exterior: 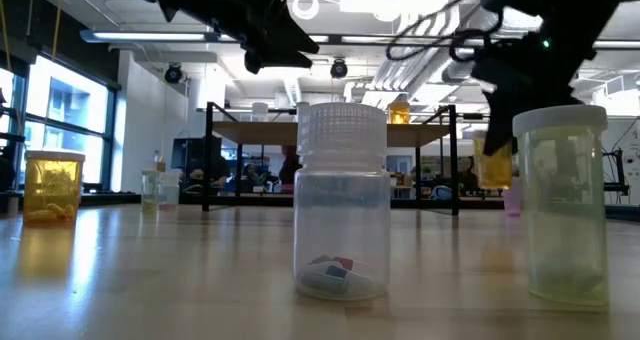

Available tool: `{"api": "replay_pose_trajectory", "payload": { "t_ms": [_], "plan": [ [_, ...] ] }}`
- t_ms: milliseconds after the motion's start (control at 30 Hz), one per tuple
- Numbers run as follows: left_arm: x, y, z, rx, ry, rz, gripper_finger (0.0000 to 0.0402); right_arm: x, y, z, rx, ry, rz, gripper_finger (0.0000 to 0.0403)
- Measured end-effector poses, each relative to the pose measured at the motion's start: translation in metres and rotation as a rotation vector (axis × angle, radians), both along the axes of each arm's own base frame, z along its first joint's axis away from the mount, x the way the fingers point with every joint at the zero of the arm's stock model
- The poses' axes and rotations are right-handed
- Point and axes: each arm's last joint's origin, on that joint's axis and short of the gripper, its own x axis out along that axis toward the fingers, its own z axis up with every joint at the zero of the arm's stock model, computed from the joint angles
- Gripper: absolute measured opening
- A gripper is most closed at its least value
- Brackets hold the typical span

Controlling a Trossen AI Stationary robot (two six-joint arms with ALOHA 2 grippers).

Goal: Pick and place medicine bottles onto shelf by color
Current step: Put the right orange pill bottle on the shelf aligned with the orange pill bottle

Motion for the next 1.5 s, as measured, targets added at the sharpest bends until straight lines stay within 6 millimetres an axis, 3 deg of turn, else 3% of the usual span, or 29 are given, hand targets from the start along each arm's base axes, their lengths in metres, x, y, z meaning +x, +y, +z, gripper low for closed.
{"api": "replay_pose_trajectory", "payload": {
  "t_ms": [533, 800, 1500],
  "plan": [
    [0.0, 0.0, 0.0, 0.0, 0.0, 0.0, 0.0218, 0.028, 0.005, 0.067, -0.063, -0.133, 0.185, 0.0177],
    [0.0, 0.0, 0.0, -0.001, 0.001, 0.0, 0.0218, 0.035, -0.01, 0.095, -0.121, -0.166, 0.195, 0.0177],
    [-0.001, 0.0, -0.003, -0.011, 0.028, 0.0, 0.0218, 0.033, -0.083, 0.106, -0.208, -0.117, 0.125, 0.0177]
  ]
}}
